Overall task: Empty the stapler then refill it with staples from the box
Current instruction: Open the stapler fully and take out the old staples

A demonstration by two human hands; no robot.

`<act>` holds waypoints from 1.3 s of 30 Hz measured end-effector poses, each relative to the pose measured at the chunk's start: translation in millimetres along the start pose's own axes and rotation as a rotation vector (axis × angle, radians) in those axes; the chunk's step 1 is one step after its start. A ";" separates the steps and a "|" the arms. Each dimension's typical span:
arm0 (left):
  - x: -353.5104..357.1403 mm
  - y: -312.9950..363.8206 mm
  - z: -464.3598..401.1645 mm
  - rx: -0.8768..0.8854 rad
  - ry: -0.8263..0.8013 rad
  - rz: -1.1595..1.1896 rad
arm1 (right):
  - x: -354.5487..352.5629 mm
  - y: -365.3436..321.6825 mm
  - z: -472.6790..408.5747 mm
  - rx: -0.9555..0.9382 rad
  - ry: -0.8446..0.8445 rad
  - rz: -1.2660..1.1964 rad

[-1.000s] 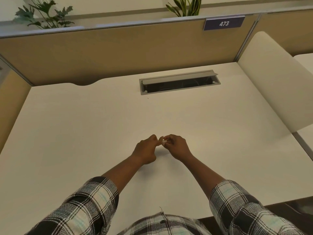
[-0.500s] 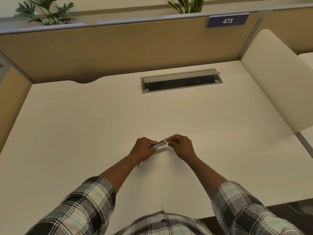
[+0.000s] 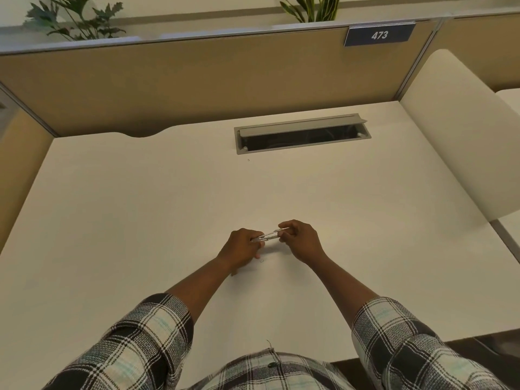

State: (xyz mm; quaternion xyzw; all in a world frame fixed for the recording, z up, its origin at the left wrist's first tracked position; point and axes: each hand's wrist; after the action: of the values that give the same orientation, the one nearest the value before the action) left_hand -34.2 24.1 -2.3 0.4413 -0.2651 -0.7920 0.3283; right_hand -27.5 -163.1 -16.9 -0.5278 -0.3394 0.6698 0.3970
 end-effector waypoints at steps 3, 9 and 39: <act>-0.5 1.7 1.7 -0.076 -0.060 0.144 | 3.1 1.3 0.2 -0.019 -0.014 -0.043; -4.3 5.5 9.8 -0.276 -0.225 0.584 | 4.1 -7.1 3.3 -0.029 -0.014 -0.107; -26.8 -6.0 40.8 -0.297 -0.440 0.733 | 25.6 -41.7 28.5 0.077 0.027 -0.455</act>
State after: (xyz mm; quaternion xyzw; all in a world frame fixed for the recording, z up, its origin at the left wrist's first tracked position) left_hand -61.0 53.5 26.7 0.0877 -0.3509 -0.7277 0.5827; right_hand -51.3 -122.4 14.3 -0.4309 -0.4184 0.5686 0.5621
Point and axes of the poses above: each hand's wrist, its own z-axis away from the middle knuckle, its own x-axis out of the palm, y = z × x, and after that the axes turned 6 degrees about -x, right-handed
